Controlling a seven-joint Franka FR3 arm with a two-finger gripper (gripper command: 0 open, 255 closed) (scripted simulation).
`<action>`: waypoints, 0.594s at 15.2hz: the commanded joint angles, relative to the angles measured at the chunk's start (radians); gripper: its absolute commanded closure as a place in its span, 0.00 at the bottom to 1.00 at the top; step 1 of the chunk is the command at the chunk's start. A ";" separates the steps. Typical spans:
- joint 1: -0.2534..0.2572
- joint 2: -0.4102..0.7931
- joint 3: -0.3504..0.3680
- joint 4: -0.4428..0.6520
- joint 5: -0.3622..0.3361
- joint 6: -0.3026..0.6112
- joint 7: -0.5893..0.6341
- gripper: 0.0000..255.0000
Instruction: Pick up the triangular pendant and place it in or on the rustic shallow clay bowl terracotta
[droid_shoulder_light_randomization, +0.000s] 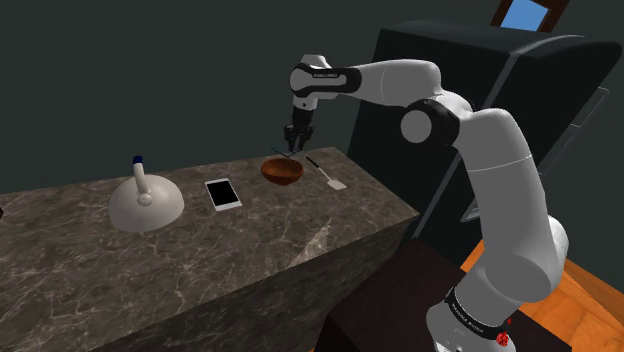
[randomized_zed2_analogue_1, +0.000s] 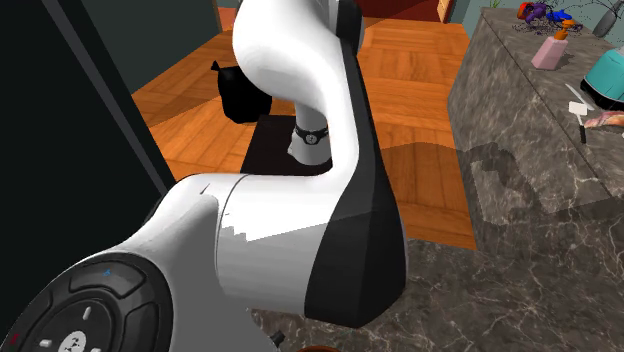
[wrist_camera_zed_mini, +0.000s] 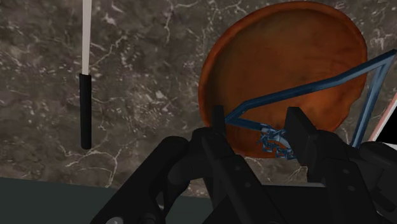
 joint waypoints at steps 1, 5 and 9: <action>0.000 0.003 0.000 -0.020 0.001 0.024 -0.003 1.00; 0.001 0.015 0.001 -0.054 0.003 0.069 -0.009 1.00; 0.002 0.034 0.002 -0.085 0.005 0.118 -0.015 1.00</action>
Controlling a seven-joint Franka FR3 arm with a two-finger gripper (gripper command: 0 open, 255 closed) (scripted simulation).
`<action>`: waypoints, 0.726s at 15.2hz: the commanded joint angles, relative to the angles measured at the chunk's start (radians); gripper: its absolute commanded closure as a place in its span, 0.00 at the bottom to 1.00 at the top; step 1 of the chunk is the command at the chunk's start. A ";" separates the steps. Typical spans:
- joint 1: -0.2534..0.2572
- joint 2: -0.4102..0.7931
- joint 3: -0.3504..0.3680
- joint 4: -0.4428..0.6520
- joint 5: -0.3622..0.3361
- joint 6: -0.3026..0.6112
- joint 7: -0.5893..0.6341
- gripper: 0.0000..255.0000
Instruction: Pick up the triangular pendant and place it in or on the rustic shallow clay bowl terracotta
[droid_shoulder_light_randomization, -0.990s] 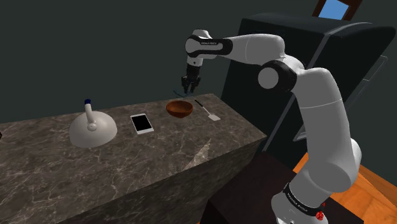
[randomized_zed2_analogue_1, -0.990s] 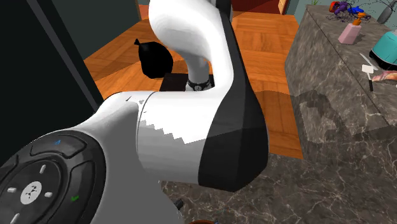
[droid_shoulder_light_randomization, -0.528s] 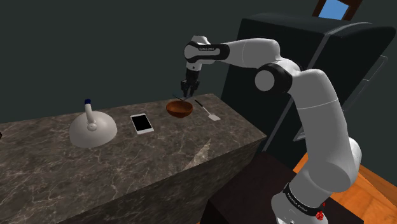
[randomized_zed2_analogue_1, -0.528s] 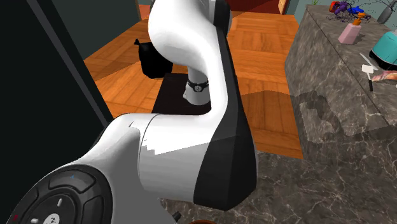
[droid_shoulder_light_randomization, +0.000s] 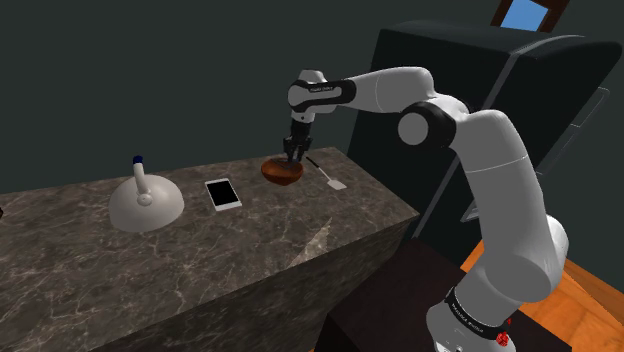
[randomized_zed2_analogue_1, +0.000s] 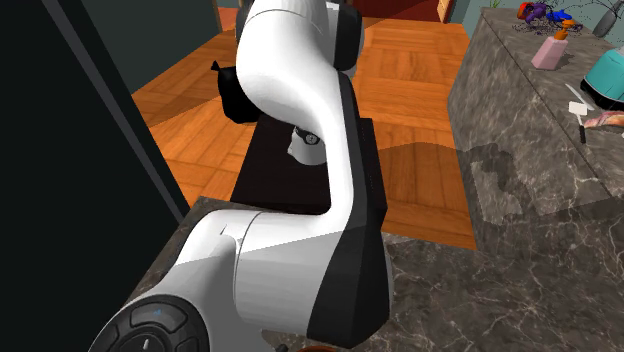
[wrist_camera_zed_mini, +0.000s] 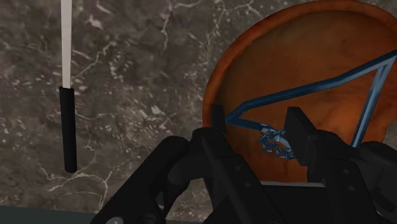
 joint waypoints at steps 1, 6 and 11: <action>0.000 0.008 0.000 -0.004 0.001 0.012 -0.002 1.00; 0.000 0.008 0.000 -0.004 0.001 0.012 -0.002 1.00; 0.000 0.008 0.000 -0.004 0.001 0.012 -0.002 0.00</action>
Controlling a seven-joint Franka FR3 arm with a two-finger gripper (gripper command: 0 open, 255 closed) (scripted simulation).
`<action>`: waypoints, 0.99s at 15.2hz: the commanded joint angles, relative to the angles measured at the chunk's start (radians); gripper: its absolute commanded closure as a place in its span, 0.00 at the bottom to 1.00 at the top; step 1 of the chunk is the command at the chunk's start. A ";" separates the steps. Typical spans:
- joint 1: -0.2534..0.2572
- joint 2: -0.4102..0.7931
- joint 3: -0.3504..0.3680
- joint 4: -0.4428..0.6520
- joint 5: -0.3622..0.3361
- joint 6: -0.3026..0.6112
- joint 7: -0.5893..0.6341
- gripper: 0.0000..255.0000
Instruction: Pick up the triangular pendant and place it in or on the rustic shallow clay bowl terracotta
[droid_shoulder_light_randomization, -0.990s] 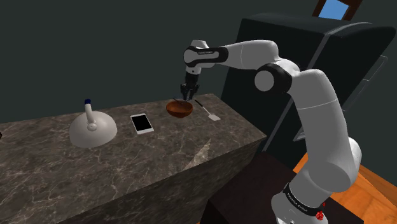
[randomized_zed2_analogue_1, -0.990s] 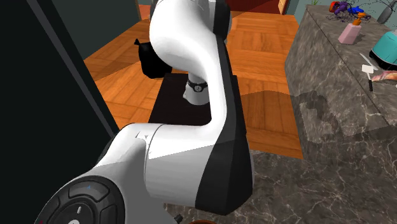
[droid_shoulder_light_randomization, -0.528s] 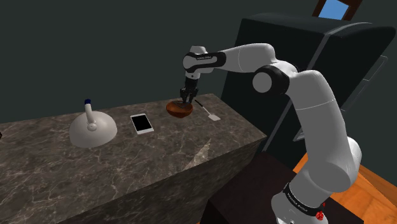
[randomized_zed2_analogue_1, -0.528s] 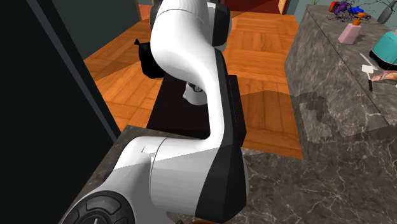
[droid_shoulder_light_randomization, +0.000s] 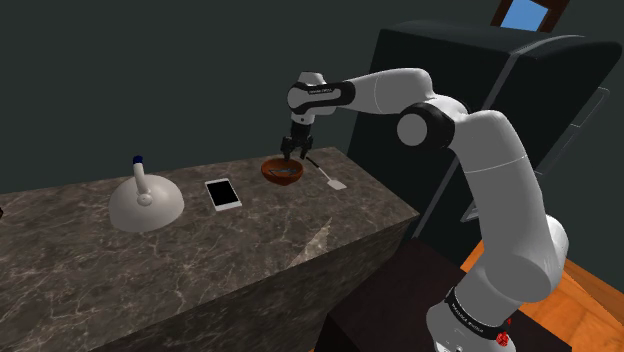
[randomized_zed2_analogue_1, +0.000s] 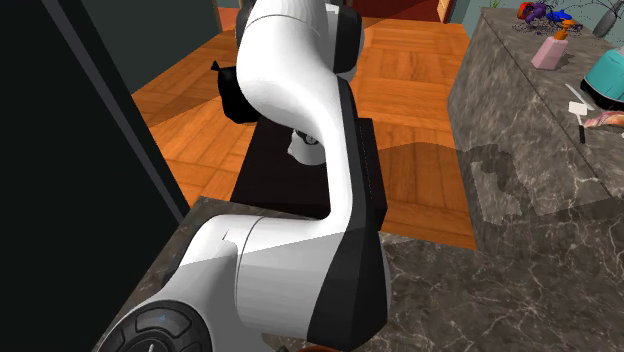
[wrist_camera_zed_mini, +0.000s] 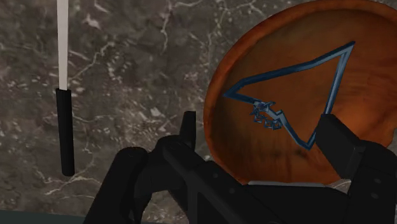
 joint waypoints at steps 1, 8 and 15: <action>0.000 0.000 0.000 0.000 0.000 0.000 0.000 0.00; -0.010 -0.018 -0.003 0.096 -0.004 -0.114 0.006 0.00; -0.010 -0.018 -0.003 0.096 -0.005 -0.114 0.006 0.00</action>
